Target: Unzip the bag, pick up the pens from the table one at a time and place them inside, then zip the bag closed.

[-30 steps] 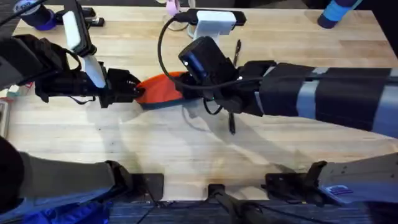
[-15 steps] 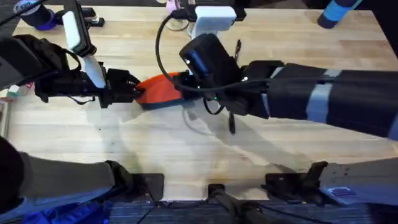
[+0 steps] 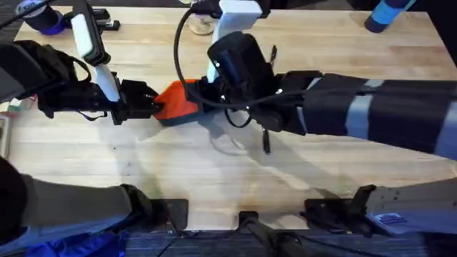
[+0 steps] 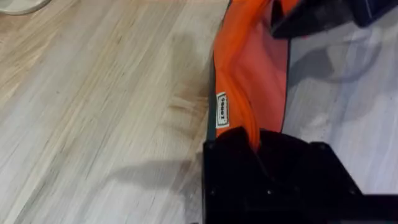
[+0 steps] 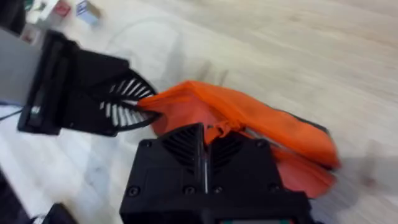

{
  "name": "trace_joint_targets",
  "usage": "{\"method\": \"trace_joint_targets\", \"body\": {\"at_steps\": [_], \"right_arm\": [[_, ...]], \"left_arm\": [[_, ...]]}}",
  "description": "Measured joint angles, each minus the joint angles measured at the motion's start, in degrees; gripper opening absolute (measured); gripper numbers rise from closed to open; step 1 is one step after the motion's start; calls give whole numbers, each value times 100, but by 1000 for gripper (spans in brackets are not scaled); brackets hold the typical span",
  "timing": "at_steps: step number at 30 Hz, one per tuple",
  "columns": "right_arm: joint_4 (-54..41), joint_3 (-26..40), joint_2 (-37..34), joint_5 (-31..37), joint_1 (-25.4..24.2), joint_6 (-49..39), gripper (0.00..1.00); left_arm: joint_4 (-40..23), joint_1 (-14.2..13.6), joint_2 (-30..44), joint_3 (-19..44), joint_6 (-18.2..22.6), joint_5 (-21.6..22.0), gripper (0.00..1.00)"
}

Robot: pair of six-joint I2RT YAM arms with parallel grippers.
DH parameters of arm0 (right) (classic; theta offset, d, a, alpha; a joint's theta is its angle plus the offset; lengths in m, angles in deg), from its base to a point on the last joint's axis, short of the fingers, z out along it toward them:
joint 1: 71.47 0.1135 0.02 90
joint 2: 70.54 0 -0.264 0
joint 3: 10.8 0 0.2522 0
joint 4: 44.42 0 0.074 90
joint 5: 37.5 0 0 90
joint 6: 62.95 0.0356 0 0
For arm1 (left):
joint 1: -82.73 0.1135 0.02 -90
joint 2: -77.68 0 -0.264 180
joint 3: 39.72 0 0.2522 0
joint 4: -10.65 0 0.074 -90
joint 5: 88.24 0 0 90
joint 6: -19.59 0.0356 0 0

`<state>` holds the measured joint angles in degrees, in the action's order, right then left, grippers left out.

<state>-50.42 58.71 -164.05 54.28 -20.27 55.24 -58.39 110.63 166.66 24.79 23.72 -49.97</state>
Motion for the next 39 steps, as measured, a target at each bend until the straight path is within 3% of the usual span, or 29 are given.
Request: {"method": "trace_joint_targets", "body": {"at_steps": [10, 24, 39], "right_arm": [[314, 0, -141, -609, 11, -38, 29], [1089, 0, -495, -806, 212, -165, 30], [1265, 315, -888, -867, 495, -384, 29]], "left_arm": [[-40, -11, 1, 0, 0, -60, 44], [-58, -11, 1, 0, -2, -62, 44], [-67, -11, 0, 0, 0, -66, 44]]}}
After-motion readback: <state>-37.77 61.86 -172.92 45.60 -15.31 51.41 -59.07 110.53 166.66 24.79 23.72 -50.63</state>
